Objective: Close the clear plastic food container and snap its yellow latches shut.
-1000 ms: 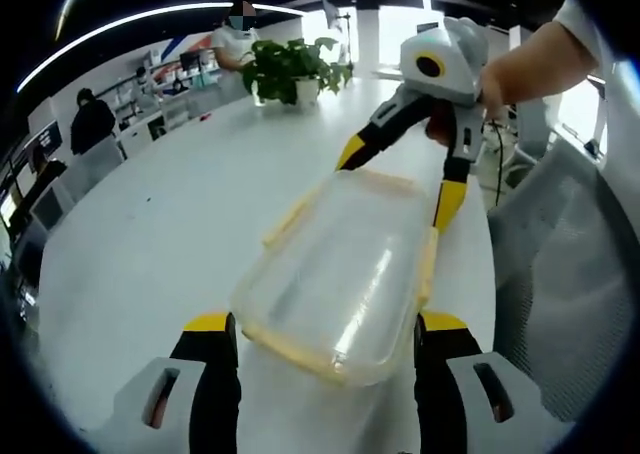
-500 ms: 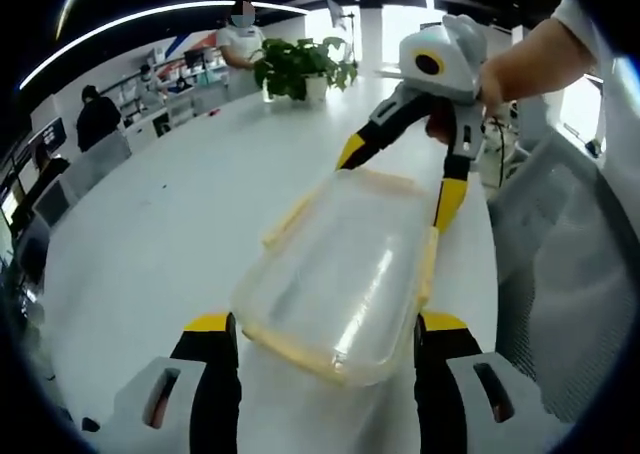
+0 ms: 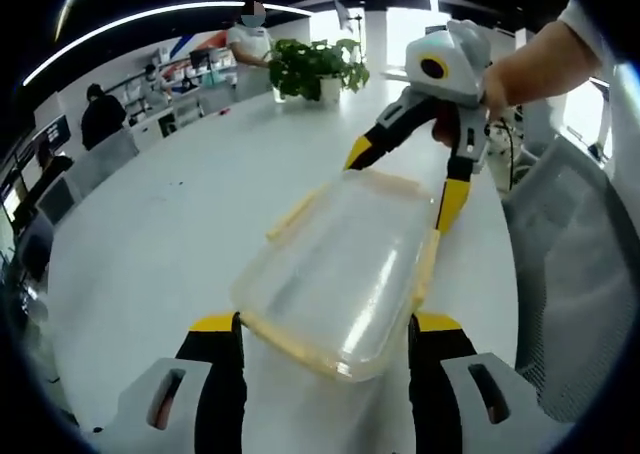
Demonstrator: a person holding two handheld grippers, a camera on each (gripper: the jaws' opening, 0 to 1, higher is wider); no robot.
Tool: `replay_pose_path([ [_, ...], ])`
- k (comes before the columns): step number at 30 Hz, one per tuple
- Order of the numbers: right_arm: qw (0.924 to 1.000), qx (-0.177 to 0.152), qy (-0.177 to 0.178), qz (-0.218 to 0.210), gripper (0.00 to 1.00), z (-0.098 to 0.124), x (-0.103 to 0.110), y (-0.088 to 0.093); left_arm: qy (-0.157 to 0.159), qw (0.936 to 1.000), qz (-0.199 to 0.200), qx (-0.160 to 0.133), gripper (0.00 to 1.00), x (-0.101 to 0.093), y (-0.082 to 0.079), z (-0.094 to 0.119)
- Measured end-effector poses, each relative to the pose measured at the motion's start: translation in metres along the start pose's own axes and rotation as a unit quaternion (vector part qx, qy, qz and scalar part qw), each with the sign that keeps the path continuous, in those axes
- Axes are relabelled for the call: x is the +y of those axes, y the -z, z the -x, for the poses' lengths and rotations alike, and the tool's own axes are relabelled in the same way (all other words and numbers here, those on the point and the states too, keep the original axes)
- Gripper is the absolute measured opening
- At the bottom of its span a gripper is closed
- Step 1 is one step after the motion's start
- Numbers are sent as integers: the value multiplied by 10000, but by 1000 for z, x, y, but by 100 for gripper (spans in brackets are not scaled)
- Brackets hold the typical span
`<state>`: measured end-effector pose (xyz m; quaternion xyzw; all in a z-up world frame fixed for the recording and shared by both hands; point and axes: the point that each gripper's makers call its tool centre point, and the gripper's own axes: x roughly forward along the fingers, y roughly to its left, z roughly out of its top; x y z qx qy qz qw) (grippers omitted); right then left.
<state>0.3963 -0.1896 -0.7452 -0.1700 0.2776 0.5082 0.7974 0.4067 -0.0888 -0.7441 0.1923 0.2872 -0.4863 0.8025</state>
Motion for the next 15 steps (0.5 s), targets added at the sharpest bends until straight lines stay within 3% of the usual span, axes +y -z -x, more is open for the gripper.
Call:
replay_pose_path([
  [15, 9997, 3, -197, 169, 67, -12, -23, -10, -212, 9996, 166, 41, 64, 21, -4, -6],
])
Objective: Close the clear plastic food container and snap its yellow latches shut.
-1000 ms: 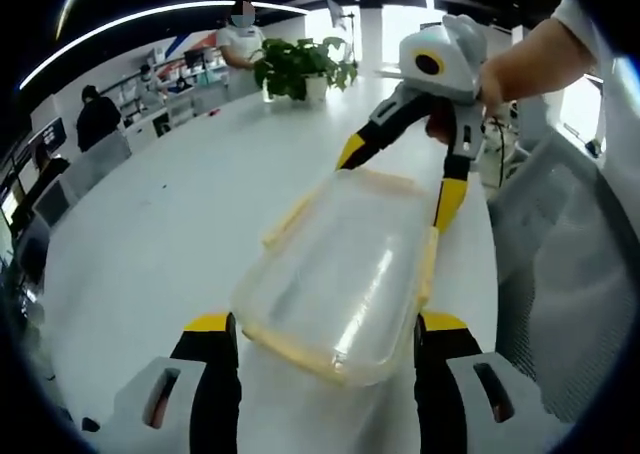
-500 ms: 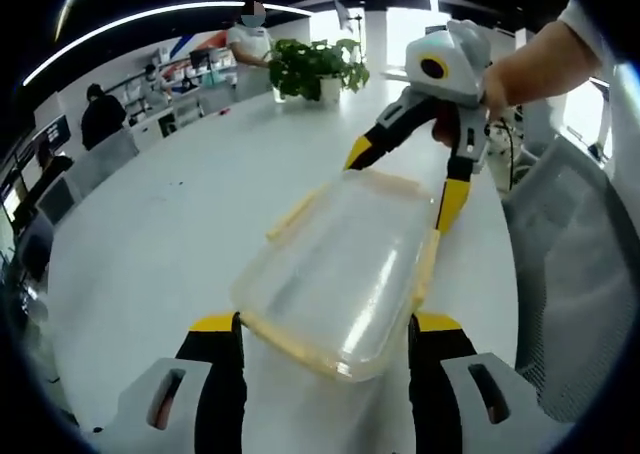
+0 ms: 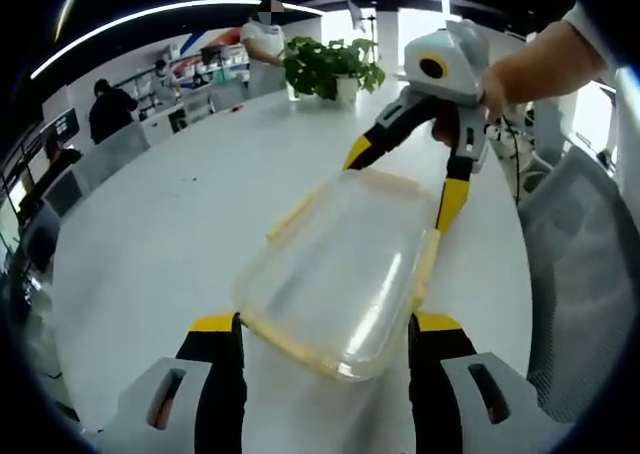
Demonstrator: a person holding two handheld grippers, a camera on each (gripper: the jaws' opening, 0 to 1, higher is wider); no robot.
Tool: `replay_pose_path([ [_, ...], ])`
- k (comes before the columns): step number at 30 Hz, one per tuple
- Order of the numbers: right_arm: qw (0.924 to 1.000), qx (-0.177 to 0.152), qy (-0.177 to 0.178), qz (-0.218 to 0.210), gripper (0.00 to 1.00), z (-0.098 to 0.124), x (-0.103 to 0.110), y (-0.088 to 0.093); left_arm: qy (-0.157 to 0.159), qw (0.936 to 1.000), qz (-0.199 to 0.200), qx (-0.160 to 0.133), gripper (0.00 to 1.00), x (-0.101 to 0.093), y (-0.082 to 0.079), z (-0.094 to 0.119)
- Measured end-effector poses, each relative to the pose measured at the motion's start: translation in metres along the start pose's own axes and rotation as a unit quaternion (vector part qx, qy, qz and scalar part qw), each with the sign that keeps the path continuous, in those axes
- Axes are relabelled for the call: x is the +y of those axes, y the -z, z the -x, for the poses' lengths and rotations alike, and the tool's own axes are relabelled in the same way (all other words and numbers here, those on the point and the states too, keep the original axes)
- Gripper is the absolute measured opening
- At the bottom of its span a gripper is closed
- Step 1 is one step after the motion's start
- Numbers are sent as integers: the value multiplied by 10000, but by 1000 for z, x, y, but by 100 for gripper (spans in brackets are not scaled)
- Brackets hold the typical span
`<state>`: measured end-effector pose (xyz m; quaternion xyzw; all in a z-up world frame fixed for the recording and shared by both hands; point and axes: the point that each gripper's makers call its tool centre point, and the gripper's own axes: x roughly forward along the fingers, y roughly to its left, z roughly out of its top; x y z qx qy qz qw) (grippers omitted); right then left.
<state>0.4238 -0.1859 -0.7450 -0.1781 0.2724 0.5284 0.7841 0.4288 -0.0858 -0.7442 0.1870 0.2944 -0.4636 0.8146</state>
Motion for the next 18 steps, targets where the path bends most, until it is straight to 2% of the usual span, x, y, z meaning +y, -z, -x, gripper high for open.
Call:
replay_pose_path([
  [12, 9999, 18, -62, 81, 68, -6, -16, -5, -88, 9999, 61, 23, 64, 14, -5, -6],
  [18, 9999, -51, -48, 86, 68, -5, -17, -5, -129, 9999, 87, 31, 65, 15, -4, -5],
])
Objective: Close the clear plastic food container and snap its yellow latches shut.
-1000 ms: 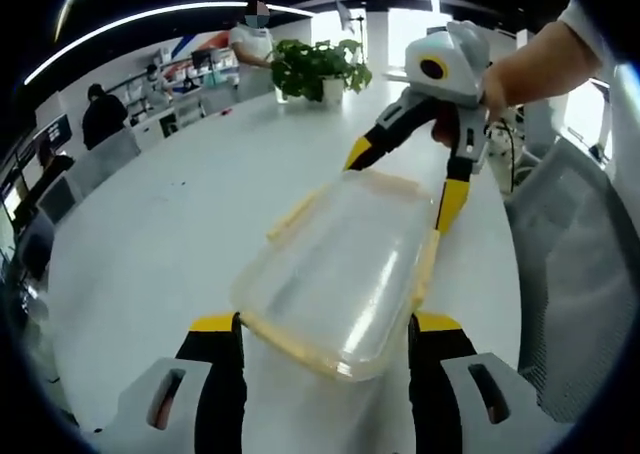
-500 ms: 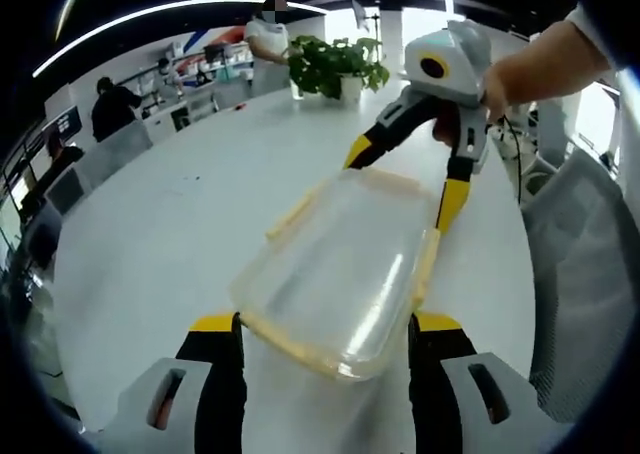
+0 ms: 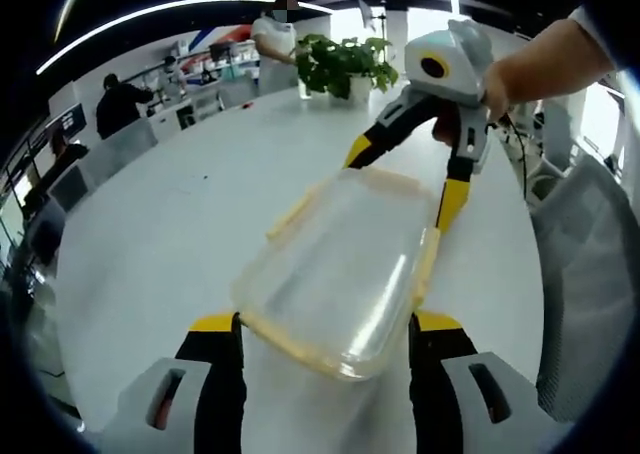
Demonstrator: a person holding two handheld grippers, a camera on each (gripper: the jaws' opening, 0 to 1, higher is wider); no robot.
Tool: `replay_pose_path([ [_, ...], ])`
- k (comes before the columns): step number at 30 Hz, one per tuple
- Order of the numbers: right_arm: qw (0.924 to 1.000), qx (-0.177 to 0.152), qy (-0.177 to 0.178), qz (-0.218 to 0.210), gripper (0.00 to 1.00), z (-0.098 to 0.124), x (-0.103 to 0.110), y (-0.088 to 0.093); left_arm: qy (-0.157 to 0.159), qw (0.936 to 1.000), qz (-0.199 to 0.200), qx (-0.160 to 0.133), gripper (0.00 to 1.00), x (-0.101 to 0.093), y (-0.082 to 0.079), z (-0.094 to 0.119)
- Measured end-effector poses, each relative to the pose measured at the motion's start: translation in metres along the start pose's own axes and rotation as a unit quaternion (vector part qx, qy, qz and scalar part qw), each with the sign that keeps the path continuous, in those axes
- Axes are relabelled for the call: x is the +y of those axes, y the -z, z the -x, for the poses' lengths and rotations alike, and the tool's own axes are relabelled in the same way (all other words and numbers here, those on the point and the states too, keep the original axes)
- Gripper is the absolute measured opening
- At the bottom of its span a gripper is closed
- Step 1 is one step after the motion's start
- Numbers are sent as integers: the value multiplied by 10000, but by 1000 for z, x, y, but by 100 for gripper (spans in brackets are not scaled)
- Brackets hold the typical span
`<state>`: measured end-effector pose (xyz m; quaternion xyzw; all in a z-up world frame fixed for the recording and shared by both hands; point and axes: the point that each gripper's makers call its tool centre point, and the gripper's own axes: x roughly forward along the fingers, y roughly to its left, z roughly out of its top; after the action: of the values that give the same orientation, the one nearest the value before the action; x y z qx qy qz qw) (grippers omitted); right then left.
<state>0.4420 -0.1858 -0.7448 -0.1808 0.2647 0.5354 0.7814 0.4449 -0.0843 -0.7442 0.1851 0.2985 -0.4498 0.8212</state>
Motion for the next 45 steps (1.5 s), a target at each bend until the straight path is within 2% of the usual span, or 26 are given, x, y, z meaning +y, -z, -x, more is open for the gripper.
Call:
replay_pose_path([
  [3, 10000, -28, 9, -60, 68, 1, 2, -1, -61, 9998, 15, 188, 67, 2, 6, 0],
  [5, 9998, -80, -34, -201, 68, 1, 3, -3, -82, 9998, 81, 188, 71, 3, 7, 0],
  [11, 10000, 54, -36, -57, 70, 6, 11, 5, -45, 9998, 125, 136, 75, 2, 5, 6],
  [13, 9998, 7, -23, -187, 80, 7, 12, 3, -55, 9998, 145, 115, 80, 3, 4, 8],
  [15, 9992, -12, 42, -395, 98, 7, 12, 2, -53, 9998, 186, 100, 85, 3, 3, 10],
  [17, 9988, 137, 235, -404, 99, 9, 7, 6, -58, 9997, 196, 122, 92, 2, 4, 11],
  [19, 9986, 229, 264, -398, 99, 9, 7, 9, -106, 9993, 328, 121, 99, 3, 3, 12],
  [21, 9983, 147, 226, -526, 99, 10, 10, 5, -168, 9981, 534, 244, 99, 4, 7, 15],
  [26, 9982, 88, 268, -533, 99, 13, 17, -2, -126, 9984, 483, 247, 99, -1, 5, 19],
  [34, 9969, -76, 406, -676, 99, 22, 22, -10, -222, 9974, 681, 85, 99, -7, -2, 31],
  [45, 9941, -290, 532, -901, 99, 44, 40, -15, -218, 9974, 678, -107, 99, -34, -18, 49],
])
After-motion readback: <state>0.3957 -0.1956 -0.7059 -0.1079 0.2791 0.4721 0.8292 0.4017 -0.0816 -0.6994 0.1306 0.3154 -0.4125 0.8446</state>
